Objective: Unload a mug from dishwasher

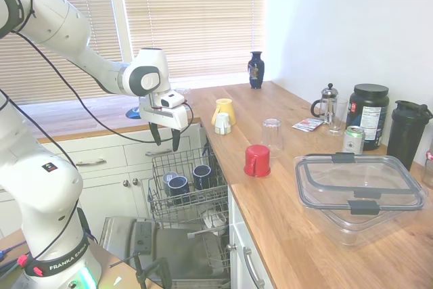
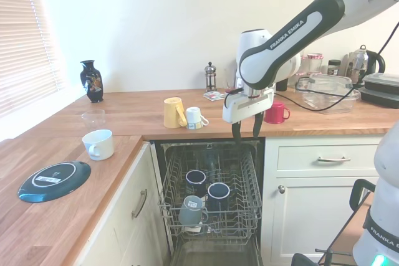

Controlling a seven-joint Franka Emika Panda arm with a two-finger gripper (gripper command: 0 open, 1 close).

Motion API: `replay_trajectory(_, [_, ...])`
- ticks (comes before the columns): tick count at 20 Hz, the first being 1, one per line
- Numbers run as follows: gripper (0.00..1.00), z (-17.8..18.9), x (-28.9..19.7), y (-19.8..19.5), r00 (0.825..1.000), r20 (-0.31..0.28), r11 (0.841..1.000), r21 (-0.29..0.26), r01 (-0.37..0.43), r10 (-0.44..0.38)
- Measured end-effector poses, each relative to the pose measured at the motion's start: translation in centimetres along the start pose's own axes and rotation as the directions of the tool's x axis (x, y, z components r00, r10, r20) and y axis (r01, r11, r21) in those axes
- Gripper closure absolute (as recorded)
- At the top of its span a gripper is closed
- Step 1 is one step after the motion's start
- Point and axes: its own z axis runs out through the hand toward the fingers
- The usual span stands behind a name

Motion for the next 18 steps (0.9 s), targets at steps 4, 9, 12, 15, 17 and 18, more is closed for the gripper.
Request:
replay_trajectory(4, [0.0,-0.2,0.6,0.3,1.0,-0.007,1.0,0.001,0.023,-0.023])
replay_trajectory(9, [0.0,0.0,0.4,0.0,0.995,-0.013,0.995,-0.01,0.096,-0.096])
replay_trajectory(12, [0.0,1.5,-0.4,-1.2,0.987,-0.028,0.987,-0.032,0.158,-0.158])
replay_trajectory(15, [0.0,4.3,-0.3,-2.0,0.975,-0.044,0.975,-0.058,0.214,-0.217])
replay_trajectory(17, [0.0,6.3,0.0,-2.4,0.968,-0.048,0.967,-0.072,0.245,-0.248])
replay_trajectory(18, [0.0,7.3,0.1,-2.6,0.965,-0.045,0.964,-0.076,0.256,-0.26])
